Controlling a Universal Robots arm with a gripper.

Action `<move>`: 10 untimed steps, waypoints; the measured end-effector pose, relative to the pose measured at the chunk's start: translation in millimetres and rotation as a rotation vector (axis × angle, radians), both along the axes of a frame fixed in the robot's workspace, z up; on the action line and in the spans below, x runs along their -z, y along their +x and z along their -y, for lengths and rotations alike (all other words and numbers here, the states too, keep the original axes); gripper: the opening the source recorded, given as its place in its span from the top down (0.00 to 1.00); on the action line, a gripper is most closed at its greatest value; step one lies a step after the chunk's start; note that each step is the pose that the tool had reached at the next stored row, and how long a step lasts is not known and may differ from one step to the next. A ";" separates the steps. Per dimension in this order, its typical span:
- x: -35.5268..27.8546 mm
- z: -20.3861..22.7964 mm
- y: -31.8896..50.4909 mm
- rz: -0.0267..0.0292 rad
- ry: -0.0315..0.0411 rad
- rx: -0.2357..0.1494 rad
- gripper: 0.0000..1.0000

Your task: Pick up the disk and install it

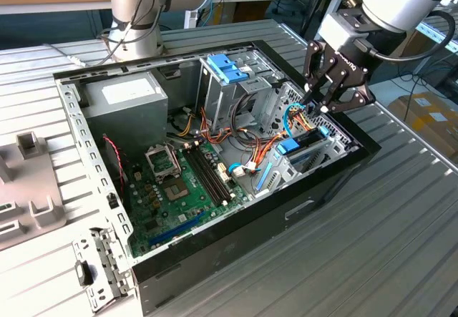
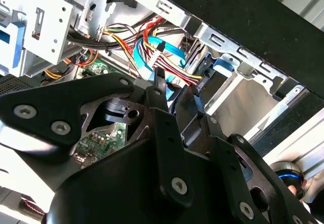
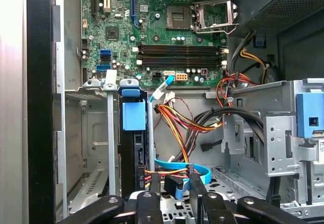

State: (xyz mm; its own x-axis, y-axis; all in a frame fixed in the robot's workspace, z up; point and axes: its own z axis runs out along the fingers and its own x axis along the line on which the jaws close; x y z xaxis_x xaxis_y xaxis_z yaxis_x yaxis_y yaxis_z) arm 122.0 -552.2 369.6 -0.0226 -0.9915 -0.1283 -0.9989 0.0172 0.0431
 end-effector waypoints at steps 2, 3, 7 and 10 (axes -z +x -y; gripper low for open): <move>0.0 0.0 0.0 0.0000 0.0000 0.000 0.72; 0.1 0.0 0.0 0.0000 0.0000 0.000 0.78; 0.1 0.0 0.0 0.0000 0.0000 0.000 0.84; 0.2 0.1 0.0 0.0000 0.0000 0.000 0.84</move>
State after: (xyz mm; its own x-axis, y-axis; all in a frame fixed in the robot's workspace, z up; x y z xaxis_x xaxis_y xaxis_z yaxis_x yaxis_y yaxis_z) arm 122.0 -552.2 369.4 -0.0226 -0.9915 -0.1283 -0.9989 0.0172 0.0431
